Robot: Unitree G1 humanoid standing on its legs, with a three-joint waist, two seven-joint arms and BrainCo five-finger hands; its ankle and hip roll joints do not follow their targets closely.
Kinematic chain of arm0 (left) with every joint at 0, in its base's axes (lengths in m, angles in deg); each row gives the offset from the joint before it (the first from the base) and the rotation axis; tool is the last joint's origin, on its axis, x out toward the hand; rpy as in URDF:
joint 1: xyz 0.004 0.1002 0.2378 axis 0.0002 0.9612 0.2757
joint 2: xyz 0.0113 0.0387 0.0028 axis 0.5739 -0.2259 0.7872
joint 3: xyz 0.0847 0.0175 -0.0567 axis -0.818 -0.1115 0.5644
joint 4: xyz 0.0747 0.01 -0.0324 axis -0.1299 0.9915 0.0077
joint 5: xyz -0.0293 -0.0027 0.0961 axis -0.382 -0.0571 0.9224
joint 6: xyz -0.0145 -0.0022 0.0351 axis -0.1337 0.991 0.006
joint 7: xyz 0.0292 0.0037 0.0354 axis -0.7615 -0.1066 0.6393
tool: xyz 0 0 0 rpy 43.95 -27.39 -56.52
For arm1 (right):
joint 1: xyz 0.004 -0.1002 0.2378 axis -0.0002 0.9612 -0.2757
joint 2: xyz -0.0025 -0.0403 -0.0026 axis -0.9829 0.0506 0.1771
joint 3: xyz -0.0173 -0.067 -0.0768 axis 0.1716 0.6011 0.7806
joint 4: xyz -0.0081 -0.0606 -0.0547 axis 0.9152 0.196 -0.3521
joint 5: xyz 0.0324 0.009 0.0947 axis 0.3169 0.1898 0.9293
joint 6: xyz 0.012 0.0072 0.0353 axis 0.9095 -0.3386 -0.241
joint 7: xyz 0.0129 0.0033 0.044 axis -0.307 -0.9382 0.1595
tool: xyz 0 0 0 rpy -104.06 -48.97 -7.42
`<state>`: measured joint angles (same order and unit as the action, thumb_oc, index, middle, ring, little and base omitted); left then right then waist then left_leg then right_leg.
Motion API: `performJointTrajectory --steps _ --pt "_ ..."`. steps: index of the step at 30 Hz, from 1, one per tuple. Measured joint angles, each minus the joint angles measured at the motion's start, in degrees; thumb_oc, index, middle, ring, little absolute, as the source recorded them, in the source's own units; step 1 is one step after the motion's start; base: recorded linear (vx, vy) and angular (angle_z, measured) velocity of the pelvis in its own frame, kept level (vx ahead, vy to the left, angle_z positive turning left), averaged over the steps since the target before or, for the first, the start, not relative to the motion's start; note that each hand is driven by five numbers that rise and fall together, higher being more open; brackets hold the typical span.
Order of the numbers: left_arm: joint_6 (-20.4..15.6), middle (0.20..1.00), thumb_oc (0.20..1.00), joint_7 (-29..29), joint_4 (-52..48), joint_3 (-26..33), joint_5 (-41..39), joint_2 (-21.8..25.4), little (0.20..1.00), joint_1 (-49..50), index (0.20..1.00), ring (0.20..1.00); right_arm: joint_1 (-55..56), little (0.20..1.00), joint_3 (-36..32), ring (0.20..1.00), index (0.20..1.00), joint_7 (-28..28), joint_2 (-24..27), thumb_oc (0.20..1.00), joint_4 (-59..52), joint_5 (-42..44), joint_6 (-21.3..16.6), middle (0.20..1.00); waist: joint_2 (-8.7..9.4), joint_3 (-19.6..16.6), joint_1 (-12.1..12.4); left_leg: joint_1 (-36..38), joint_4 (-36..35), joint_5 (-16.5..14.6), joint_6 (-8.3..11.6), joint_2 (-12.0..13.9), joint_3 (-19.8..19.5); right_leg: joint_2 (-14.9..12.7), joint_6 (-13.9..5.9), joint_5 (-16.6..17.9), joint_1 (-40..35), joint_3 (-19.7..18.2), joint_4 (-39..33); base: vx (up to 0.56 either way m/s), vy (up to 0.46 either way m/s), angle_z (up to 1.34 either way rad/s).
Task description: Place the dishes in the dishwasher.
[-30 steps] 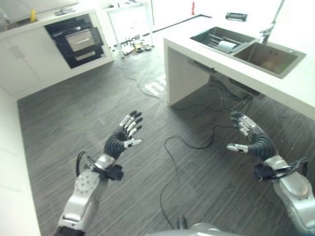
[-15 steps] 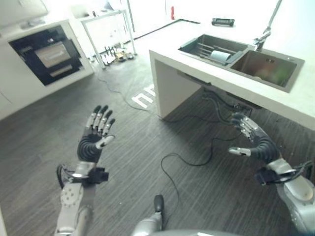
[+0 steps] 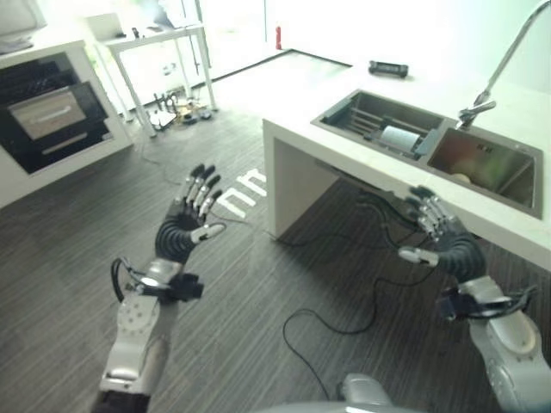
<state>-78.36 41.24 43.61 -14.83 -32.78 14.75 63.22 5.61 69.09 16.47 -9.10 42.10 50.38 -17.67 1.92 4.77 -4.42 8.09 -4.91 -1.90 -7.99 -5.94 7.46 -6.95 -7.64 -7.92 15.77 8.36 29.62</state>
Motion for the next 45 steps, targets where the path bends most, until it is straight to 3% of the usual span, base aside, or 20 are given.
performJointTrajectory --steps 1,5,9,10,13,15,19,23,25,28,29,30,31,32,33,34,38,41,43,45 --pt "0.03 1.0 1.0 0.06 0.16 1.1 -0.06 0.16 1.0 0.52 1.0 1.0 1.04 1.0 -1.07 1.0 1.0 -0.29 1.15 1.0 0.18 0.26 -0.01 1.0 0.57 -0.17 0.4 0.18 0.01 -0.4 0.63 -0.01 0.77 -0.06 0.98 2.82 -1.49 3.72 -11.91 0.3 -0.104 -0.34" --pt "0.79 1.0 1.0 0.21 1.03 0.09 -0.04 -1.7 1.0 0.47 1.0 1.0 0.81 1.0 -2.21 1.0 1.0 -0.69 1.57 1.0 0.67 0.59 -0.03 1.0 0.4 0.03 -1.57 2.92 0.01 -2.87 2.12 1.08 0.89 -0.6 1.25 14.88 -1.79 4.7 -30.37 0.34 -0.163 -0.17" --pt "1.2 1.0 1.0 0.23 0.16 -1.71 -0.01 -1.28 1.0 0.65 1.0 1.0 0.88 1.0 -1.97 1.0 1.0 -0.51 1.54 1.0 0.52 1.77 -0.21 1.0 1.01 -0.75 -3.38 8.33 -0.02 -7.22 5.64 2.61 -0.76 -0.69 0.77 15.72 -4.05 1.4 -32.3 0.29 -0.198 0.23" --pt "1.23 1.0 1.0 0.42 0.17 -2.16 -0.02 -1.49 1.0 0.76 1.0 1.0 0.9 1.0 -1.97 1.0 1.0 -0.04 1.7 1.0 0.93 1.76 -0.06 1.0 0.21 -1.23 -3.32 9.23 0.02 -8.11 7.1 4.26 -1.1 0.51 1.3 19.06 -4.17 1.87 -31.25 0.31 -0.24 0.22" --pt "1.88 1.0 1.0 1.21 0.05 -2.07 -0.11 -2.45 1.0 -0.5 1.0 1.0 -1.6 1.0 -1.83 1.0 1.0 1.49 2.38 1.0 1.04 1.72 0.62 1.0 -4.09 -1.5 -3.21 9.13 3.53 -7.56 10.61 9.23 -1.06 5.72 5.98 17.99 -6.69 2.16 -31.95 0.3 -0.255 0.03" --pt "1.94 1.0 1.0 1.17 -0.05 -2.09 -0.44 -3.2 1.0 -1.47 1.0 1.0 -3.96 1.0 -2.09 1.0 1.0 2.46 4.02 1.0 0.95 1.73 0.92 1.0 -4.34 -1.52 -3.37 9.97 7.48 -5.68 13.11 11.33 -0.59 8.3 9.1 15.47 -10.04 1.9 -32.46 0.25 -0.261 -0.2" --pt "1.95 1.0 1.0 0.12 -0.21 -2.11 -1.31 -3.24 1.0 -1.65 1.0 1.0 -3.46 1.0 -3.26 1.0 1.0 3.19 4.26 1.0 0.67 1.72 0.95 1.0 -4.28 -1.46 -4.15 9.66 12.26 -2.15 17.09 14.35 -0.55 11.54 10.75 12.79 -12.55 1.53 -33.26 0.22 -0.273 -0.14" --pt "0.97 1.0 1.0 0.02 -0.45 -1.47 -2.53 -3.55 1.0 -1.36 1.0 1.0 -0.66 1.0 -6.4 1.0 1.0 3.16 4.27 1.0 0.65 1.81 0.93 1.0 -3.23 -1.11 -4.39 1.61 30.67 1.85 20.29 15.41 -2.39 12.22 12.91 10.45 -14.51 -0.14 -33.11 0.14 -0.234 -0.17" --pt "0.18 1.0 1.0 -0.06 -1.12 -1.86 -2.5 -3.73 1.0 -1.41 1.0 1.0 -0.69 1.0 -6.08 1.0 1.0 3.17 4.2 1.0 0.8 1.75 0.92 1.0 -1.69 -0.43 -4.3 -7.71 47.59 2.89 19.77 14.64 -3.43 12.21 15.85 8.44 -14.78 -2.13 -31.59 0.16 -0.171 -0.42" --pt "-1.5 1.0 1.0 -0.3 -2.82 -1.13 -2.49 -3.54 1.0 -1.08 1.0 1.0 -1.11 1.0 -6.46 1.0 1.0 3.29 3.54 1.0 1.54 1.73 0.91 1.0 3.26 0.92 -3.12 -22.43 57.23 0.13 15.64 9.42 -6.32 10.75 16.42 8.38 -16.33 -5.13 -31.09 0.2 -0.002 -0.43" --pt "-2.36 1.0 1.0 -0.58 -3.44 0.38 -2.51 -3.57 1.0 -0.5 1.0 1.0 -2.13 1.0 -6.34 1.0 1.0 3.63 2.86 1.0 1.75 1.74 1.05 1.0 5.15 1.91 -2.13 -24.24 51.68 -1.01 12.56 8.75 -3.88 9.97 14.06 8.12 -16.61 -6.89 -31.84 0.17 0.095 -0.88" --pt "-3.17 1.0 1.0 -0.38 -3.51 1.81 -2.52 -3.28 1.0 0.92 1.0 1.0 -2.88 1.0 -6.5 1.0 1.0 3.79 2.51 1.0 1.85 1.75 1.04 1.0 5.16 1.81 -0.43 -24.94 39.05 -1.24 11.61 10.01 -2.24 9.78 7.13 5.8 -17.72 -6.07 -32.55 0.25 0.226 -1.4" --pt "-4.16 1.0 1.0 -0.3 -3.64 3.56 -2.54 -2.97 1.0 2.08 1.0 1.0 -3.85 1.0 -6.38 1.0 1.0 3.91 2.36 1.0 2.19 1.75 1.07 1.0 4.22 1.84 0.62 -23.54 27.36 -0.35 11.16 11.47 -1.8 10.08 4.99 5.78 -17.57 -3.77 -30.29 0.4 0.396 -1.22" --pt "-5.74 1.0 1.0 0.25 -2.78 4.52 -2.37 -1.8 1.0 2.34 1.0 1.0 -2.75 1.0 -6.91 1.0 1.0 4.03 2.43 1.0 1.51 1.73 0.99 1.0 1.92 1.45 -1.61 -22.89 14.93 1.93 11.05 12.22 -2.04 12.9 6.44 4.14 -20.88 -3.49 -31.96 0.44 0.438 -1.2" --pt "-6.67 1.0 1.0 1.21 -1.67 4.61 -2.29 -2.5 1.0 2.31 1.0 1.0 -3.06 1.0 -6.32 1.0 1.0 3.83 2.73 1.0 2.97 1.63 1.14 1.0 -0.66 1.36 -1.09 -19.7 2.86 2.52 10.52 11.87 -7.19 12.76 2.62 -0.8 -19.51 -2.65 -26.37 0.44 0.463 -1.55" --pt "-7.25 1.0 1.0 3.04 -1.12 5.75 -2.31 -3.83 1.0 2.39 1.0 1.0 -3.5 1.0 -6.03 1.0 1.0 3.58 4.26 1.0 3.17 1.55 1.56 1.0 -1.09 1.64 0.33 -18.82 -0.34 4.63 11.42 10.66 -10.2 12.62 9.27 0.9 -19.98 -6.06 -25.21 0.3 0.363 -1.58" --pt "-9.4 1.0 1.0 2.89 -1.23 7.55 -2.31 -4.68 1.0 3.74 1.0 1.0 0.13 1.0 -9.19 1.0 1.0 2.99 4.34 1.0 0.12 1.57 2.03 1.0 0.18 1.45 0.55 -18.09 2.15 5.07 10.28 7.59 -6.42 10.08 9.19 0.95 -25.73 -6.45 -30.87 0.21 0.328 -1.07" --pt "-9.04 1.0 1.0 2.78 -1.3 6.98 -2.29 -5.43 1.0 2.79 1.0 1.0 6.04 1.0 -13.27 1.0 1.0 2.07 4.13 1.0 -2.61 1.84 2.34 1.0 -0.86 0.68 -1.84 -15.99 9.73 3.88 4.36 5.87 -1.38 9.0 9.18 0.96 -29.65 -5.21 -29.09 0.22 0.421 -0.24" --pt "-8.76 1.0 1.0 3.92 -1.12 6.85 -2.27 -5.26 1.0 1.49 1.0 1.0 6.97 1.0 -13.71 1.0 1.0 2.22 3.87 1.0 -2.83 2.34 2.36 1.0 -3.1 -1.94 -3.45 -14.63 8.02 5.49 1.98 4.92 -0.76 10.14 6.87 -0.51 -29.82 -5.14 -25.15 0.14 0.323 0.0" --pt "-6.54 1.0 1.0 4.85 -1.41 6.21 -2.21 -5.46 1.0 -0.7 1.0 1.0 7.21 1.0 -11.77 1.0 1.0 1.83 2.55 1.0 -2.92 2.65 2.44 1.0 -2.24 -2.84 -4.27 -9.46 2.45 6.54 1.17 2.55 -3.18 7.21 3.89 -4.45 -25.96 -5.1 -15.41 0.09 0.369 0.32"
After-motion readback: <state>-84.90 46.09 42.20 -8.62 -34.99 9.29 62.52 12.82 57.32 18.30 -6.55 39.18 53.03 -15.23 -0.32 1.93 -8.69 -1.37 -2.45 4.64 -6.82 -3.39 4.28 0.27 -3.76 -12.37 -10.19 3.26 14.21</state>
